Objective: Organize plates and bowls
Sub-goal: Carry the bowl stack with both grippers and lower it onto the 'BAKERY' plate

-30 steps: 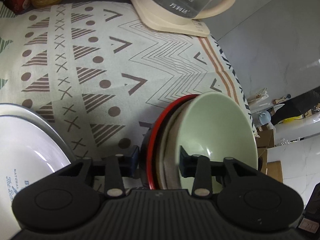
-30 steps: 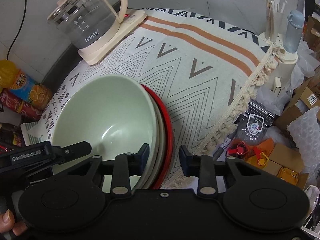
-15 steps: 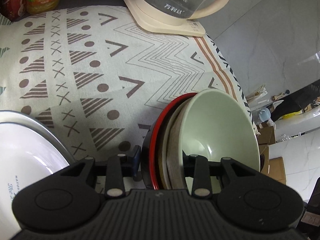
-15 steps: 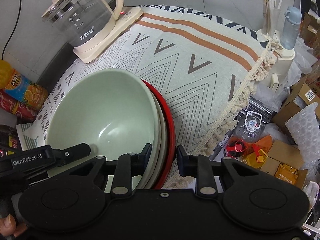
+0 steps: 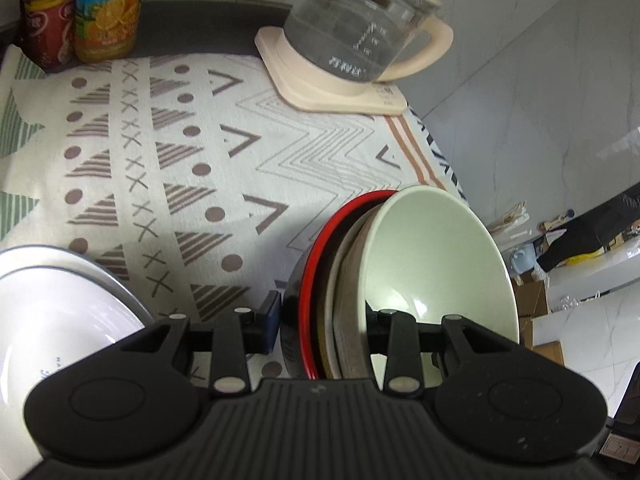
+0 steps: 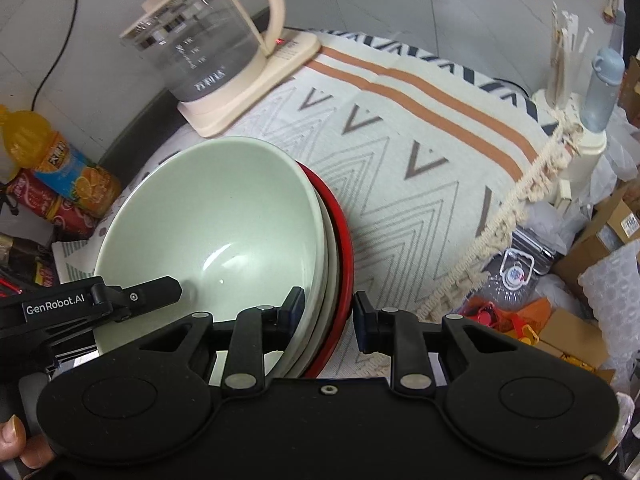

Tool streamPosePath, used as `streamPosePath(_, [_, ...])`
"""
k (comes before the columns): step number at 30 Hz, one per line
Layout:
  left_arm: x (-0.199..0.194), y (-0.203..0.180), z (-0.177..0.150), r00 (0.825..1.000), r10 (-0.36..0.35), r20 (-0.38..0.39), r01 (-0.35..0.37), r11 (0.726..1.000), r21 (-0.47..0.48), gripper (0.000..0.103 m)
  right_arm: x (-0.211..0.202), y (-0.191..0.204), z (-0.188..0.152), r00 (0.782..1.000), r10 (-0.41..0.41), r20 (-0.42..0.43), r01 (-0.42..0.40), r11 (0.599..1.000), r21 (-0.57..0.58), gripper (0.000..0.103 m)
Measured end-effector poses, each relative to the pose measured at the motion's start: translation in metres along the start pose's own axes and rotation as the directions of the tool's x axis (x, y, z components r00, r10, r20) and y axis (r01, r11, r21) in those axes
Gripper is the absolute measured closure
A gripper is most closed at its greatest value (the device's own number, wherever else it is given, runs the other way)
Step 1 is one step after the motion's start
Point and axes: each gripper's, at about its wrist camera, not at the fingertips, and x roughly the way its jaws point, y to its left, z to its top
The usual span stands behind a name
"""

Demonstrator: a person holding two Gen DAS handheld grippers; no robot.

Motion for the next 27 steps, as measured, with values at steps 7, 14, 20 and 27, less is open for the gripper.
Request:
streamPosePath(7, [-0.024, -0.004, 0.007, 0.998, 0.02, 0.061, -0.02, 1.0, -0.003, 0.069, -0.012, 0.013, 0.007, 0.999, 0.032, 0.007, -0.031, 0.999, -0.031, 0.077])
streamPosePath(14, [-0.046, 0.001, 0.008, 0.994, 0.035, 0.106, -0.032, 0.999, -0.035, 0.069, -0.023, 0.028, 0.013, 0.998, 0.068, 0.017, -0.067, 0.994, -0.081, 0.077])
streamPosePath(20, [-0.062, 0.006, 0.005, 0.989, 0.054, 0.136, -0.046, 0.997, -0.064, 0.069, -0.03, 0.039, 0.015, 0.995, 0.098, 0.017, -0.096, 0.988, -0.119, 0.077])
streamPosePath(27, [-0.083, 0.016, -0.001, 0.982, 0.076, 0.173, -0.059, 0.993, -0.1, 0.069, -0.035, 0.054, 0.017, 0.991, 0.133, 0.019, -0.128, 0.979, -0.16, 0.077])
